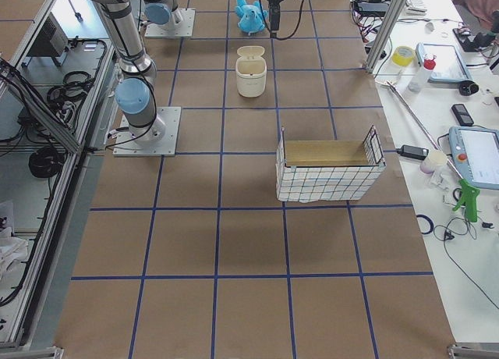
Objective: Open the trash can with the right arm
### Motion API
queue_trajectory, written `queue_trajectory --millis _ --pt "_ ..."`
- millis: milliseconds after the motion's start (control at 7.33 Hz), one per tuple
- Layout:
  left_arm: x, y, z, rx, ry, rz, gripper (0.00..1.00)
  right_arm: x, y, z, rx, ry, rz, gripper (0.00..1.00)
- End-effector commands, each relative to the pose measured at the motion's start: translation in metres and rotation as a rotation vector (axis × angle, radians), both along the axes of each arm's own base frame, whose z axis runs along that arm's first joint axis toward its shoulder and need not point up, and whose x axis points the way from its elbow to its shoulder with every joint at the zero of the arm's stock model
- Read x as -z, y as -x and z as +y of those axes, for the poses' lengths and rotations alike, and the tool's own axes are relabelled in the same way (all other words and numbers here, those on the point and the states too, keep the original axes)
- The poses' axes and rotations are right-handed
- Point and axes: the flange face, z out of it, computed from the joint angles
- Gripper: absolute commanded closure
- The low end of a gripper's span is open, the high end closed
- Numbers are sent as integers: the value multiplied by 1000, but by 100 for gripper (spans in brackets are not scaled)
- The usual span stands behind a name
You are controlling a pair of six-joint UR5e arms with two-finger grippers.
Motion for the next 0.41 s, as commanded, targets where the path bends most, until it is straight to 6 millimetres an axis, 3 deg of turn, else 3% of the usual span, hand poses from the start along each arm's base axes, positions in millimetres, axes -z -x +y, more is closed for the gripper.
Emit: queue_trajectory --millis 0,273 --pt "0 0 0 0 0 0 0 0 -2 0 -3 3 0 0" --pt "0 0 0 -2 0 0 0 -1 -2 0 -3 8 0 0"
